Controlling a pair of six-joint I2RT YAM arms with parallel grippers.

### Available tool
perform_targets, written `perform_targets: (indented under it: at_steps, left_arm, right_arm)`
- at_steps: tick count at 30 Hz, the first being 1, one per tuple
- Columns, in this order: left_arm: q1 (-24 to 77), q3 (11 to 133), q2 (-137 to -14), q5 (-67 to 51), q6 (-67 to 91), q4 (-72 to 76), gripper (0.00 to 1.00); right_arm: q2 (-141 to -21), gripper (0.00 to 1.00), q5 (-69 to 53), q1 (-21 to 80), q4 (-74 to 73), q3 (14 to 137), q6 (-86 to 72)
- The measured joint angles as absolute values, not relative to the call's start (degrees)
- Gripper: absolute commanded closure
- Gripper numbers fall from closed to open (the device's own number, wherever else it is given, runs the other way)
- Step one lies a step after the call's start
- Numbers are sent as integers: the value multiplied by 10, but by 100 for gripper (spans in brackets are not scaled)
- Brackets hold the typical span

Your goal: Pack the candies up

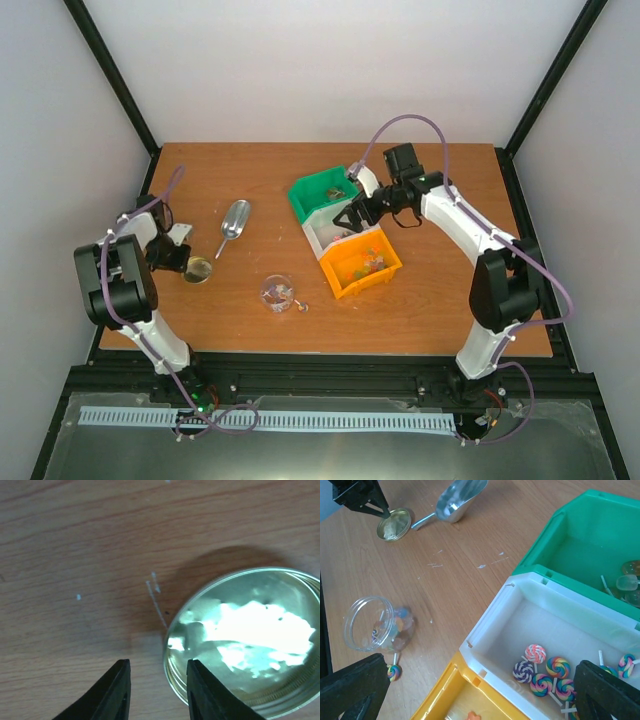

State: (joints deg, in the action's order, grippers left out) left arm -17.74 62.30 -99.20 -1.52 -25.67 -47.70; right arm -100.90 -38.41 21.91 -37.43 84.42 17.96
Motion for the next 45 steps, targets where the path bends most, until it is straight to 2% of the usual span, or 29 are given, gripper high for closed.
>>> perform_targets:
  at_steps: [4, 11, 16, 22, 26, 31, 35, 45]
  left_arm:
    - [-177, 620, -994, 9, -255, -461, 81]
    - [-178, 607, -1003, 40, -257, -443, 85]
    - [-177, 606, -1003, 39, -258, -442, 99]
    - [-184, 609, -979, 36, -270, -463, 99]
    - [-188, 665, -951, 3, -288, -533, 99]
    - [-184, 816, -951, -99, -305, -649, 99]
    - [-161, 916, -968, -204, -314, -744, 99]
    - [-14, 970, -1039, -371, -307, -864, 99]
  right_arm:
    - [-997, 0, -382, 219, -372, 837, 184]
    - [-982, 1, -382, 219, -358, 833, 190]
    - [-982, 0, -382, 219, -355, 833, 191]
    - [-982, 0, -382, 219, -344, 833, 201]
    - [-982, 1, -383, 221, -324, 833, 222]
    - [-982, 8, -383, 237, -289, 833, 281]
    - [-981, 18, -378, 272, -262, 833, 350]
    - [-938, 41, -367, 369, -155, 799, 585]
